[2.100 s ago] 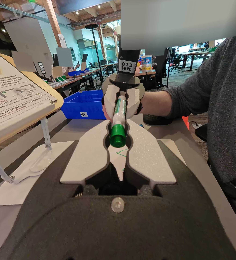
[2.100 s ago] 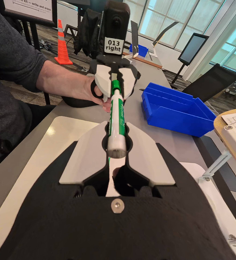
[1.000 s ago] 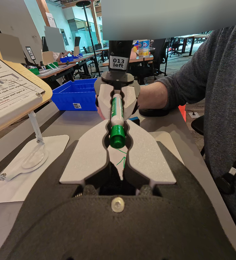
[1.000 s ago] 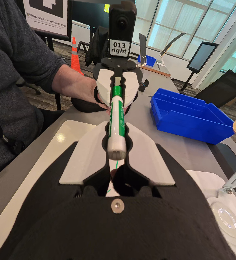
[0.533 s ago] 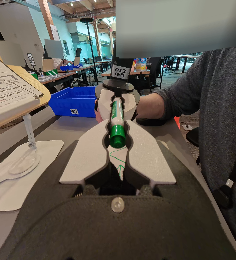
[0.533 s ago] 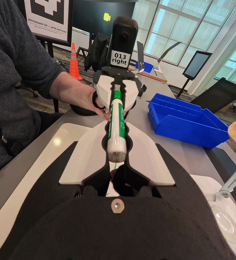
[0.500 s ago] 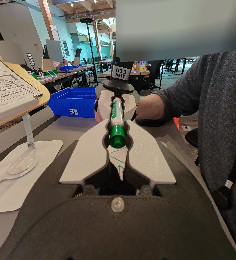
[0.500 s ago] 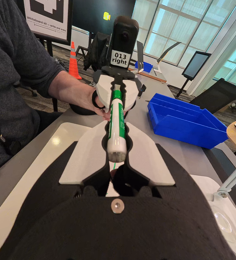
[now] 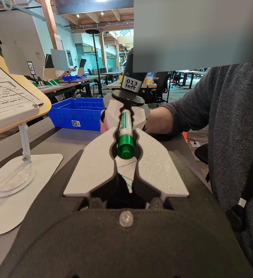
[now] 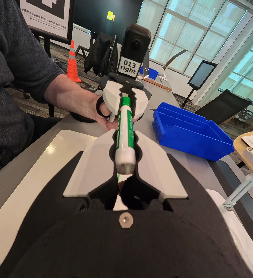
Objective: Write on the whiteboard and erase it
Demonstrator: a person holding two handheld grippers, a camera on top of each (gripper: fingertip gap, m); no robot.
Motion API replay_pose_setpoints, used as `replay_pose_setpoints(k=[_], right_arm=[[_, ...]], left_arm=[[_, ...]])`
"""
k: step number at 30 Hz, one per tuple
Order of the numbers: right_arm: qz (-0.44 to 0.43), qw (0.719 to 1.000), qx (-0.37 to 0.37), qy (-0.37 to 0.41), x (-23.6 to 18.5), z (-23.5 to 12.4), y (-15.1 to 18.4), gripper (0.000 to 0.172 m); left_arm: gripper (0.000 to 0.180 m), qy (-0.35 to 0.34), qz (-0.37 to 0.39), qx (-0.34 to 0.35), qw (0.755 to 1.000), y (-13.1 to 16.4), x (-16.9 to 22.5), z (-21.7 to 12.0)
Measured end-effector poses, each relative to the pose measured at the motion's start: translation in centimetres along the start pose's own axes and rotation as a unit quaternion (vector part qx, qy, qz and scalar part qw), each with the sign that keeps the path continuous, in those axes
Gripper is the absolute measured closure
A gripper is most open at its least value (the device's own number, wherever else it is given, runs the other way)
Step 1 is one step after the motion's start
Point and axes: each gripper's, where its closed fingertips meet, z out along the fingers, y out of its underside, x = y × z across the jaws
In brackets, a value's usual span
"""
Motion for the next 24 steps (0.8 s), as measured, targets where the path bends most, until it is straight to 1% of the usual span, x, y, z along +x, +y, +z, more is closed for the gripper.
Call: replay_pose_setpoints(k=[3, 5, 7, 8, 11, 14, 16, 19, 24], right_arm=[[0.004, 1.000, -0.012, 0.000, 0.2, 0.2, 0.5, 0.152], [-0.003, 1.000, -0.029, -0.006, 0.2, 0.1, 0.7, 0.152], [-0.015, 0.999, -0.042, 0.002, 0.2, 0.2, 0.7, 0.152], [-0.018, 0.998, -0.059, 0.005, 0.2, 0.3, 1.0, 0.152], [-0.066, 0.991, -0.116, 0.022, 0.3, 0.4, 1.5, 0.150], [-0.102, 0.980, -0.166, 0.034, 0.4, 0.4, 1.7, 0.145], [-0.125, 0.967, -0.216, 0.043, 0.6, 0.2, 2.4, 0.139], [-0.161, 0.946, -0.273, 0.072, 1.2, -0.1, 2.9, 0.140], [-0.187, 0.926, -0.314, 0.098, 1.6, 0.1, 2.5, 0.150]], left_arm=[[0.162, -0.003, 0.012, -0.017, 1.000, 0.3, -0.3, -0.2], [0.162, -0.008, 0.033, -0.040, 0.999, 0.2, -0.3, -0.2], [0.162, -0.006, 0.038, -0.059, 0.998, 0.1, -0.3, -0.4], [0.162, -0.007, 0.040, -0.068, 0.997, 0.1, -0.3, -0.5], [0.162, -0.013, 0.050, -0.091, 0.995, 0.3, -0.2, -0.8], [0.162, -0.033, 0.071, -0.124, 0.989, 0.5, -0.4, -1.0], [0.162, -0.047, 0.088, -0.147, 0.984, 0.7, -0.6, -1.2], [0.162, -0.064, 0.107, -0.183, 0.975, 1.0, -1.0, -1.5], [0.162, -0.074, 0.119, -0.231, 0.963, 1.8, -1.6, -1.0]])
